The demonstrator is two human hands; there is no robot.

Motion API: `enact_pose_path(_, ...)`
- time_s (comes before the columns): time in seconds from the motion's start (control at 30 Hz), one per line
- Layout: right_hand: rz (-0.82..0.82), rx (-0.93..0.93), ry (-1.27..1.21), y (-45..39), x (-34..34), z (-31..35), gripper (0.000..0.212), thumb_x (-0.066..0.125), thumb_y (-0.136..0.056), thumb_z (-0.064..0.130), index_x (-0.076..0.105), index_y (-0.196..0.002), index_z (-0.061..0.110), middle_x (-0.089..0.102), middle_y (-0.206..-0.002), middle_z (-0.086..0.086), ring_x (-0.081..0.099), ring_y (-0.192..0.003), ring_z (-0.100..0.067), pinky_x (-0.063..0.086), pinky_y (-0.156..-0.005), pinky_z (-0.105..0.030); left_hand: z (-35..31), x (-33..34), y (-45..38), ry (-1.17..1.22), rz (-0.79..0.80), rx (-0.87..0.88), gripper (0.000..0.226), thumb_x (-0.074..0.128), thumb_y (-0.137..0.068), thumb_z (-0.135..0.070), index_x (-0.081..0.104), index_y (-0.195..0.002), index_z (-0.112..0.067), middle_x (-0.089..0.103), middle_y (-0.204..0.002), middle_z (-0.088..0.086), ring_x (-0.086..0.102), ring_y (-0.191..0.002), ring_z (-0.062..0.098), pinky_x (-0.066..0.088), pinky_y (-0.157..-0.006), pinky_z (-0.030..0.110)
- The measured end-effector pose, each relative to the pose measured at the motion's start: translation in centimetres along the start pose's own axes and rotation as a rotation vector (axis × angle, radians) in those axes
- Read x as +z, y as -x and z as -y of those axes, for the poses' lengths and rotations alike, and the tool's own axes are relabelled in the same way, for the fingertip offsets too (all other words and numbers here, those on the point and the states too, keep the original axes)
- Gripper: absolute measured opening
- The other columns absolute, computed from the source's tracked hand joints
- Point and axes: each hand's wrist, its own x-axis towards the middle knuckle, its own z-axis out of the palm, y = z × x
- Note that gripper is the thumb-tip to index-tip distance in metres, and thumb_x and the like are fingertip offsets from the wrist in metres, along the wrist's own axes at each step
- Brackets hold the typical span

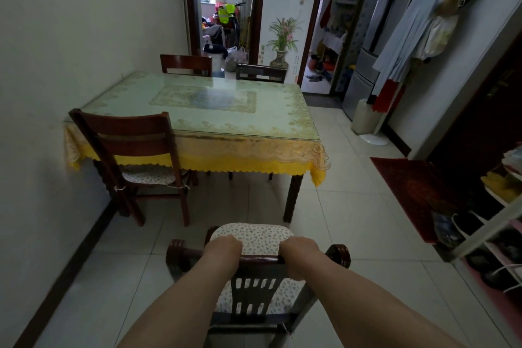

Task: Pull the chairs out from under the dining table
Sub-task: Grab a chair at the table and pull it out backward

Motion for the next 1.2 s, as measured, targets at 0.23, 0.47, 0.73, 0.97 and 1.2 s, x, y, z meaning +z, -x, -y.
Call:
enact_pose_path(0.23,-0.002,-0.029,-0.002,3.1,2.1,1.2,0.028,0.068,-0.086,0.018,0.065,-0.114,0.013,0.062,-0.109,-0.009,0.058,-0.094,-0.023,0.041,-0.070,-0.029,-0.9,2.1,3.9,0.027,-0.018,-0.020,0.033,0.055,-0.091,-0.005,0.055,-0.124,-0.008,0.055,-0.127,0.011,0.055,-0.114,0.026,0.046,-0.091,0.036)
enact_pose_path(0.47,0.005,-0.012,0.006,5.8,2.8,2.1,0.025,0.067,-0.084,0.014,0.065,-0.109,0.012,0.058,-0.098,-0.007,0.055,-0.084,-0.021,0.044,-0.069,-0.031,-1.5,3.8,5.8,0.002,0.003,-0.038,0.033,0.056,-0.090,-0.005,0.056,-0.123,-0.008,0.056,-0.126,0.012,0.056,-0.113,0.027,0.046,-0.088,0.035)
enact_pose_path(0.73,0.024,0.023,-0.016,7.9,3.9,3.6,0.024,0.065,-0.086,0.012,0.065,-0.109,0.010,0.062,-0.108,-0.010,0.060,-0.096,-0.026,0.041,-0.069,-0.031,-1.4,5.8,7.1,0.013,-0.008,-0.011,0.034,0.054,-0.090,-0.005,0.055,-0.124,-0.009,0.054,-0.128,0.010,0.054,-0.115,0.025,0.047,-0.092,0.035)
enact_pose_path(0.97,0.064,0.056,-0.035,9.6,5.3,5.5,0.018,0.063,-0.088,0.015,0.065,-0.105,0.008,0.063,-0.107,-0.009,0.053,-0.084,-0.021,0.040,-0.068,-0.031,-0.8,8.5,8.2,0.001,-0.035,0.002,0.029,0.052,-0.091,-0.003,0.058,-0.118,-0.010,0.057,-0.122,0.009,0.057,-0.108,0.023,0.048,-0.085,0.033)
enact_pose_path(1.2,0.095,0.089,-0.041,11.3,5.9,6.9,0.022,0.065,-0.087,0.015,0.065,-0.108,0.007,0.063,-0.113,-0.010,0.059,-0.101,-0.026,0.041,-0.072,-0.031,-0.3,10.0,9.2,-0.028,-0.014,0.022,0.035,0.056,-0.090,-0.005,0.056,-0.124,-0.012,0.054,-0.125,0.009,0.055,-0.111,0.024,0.049,-0.092,0.036)
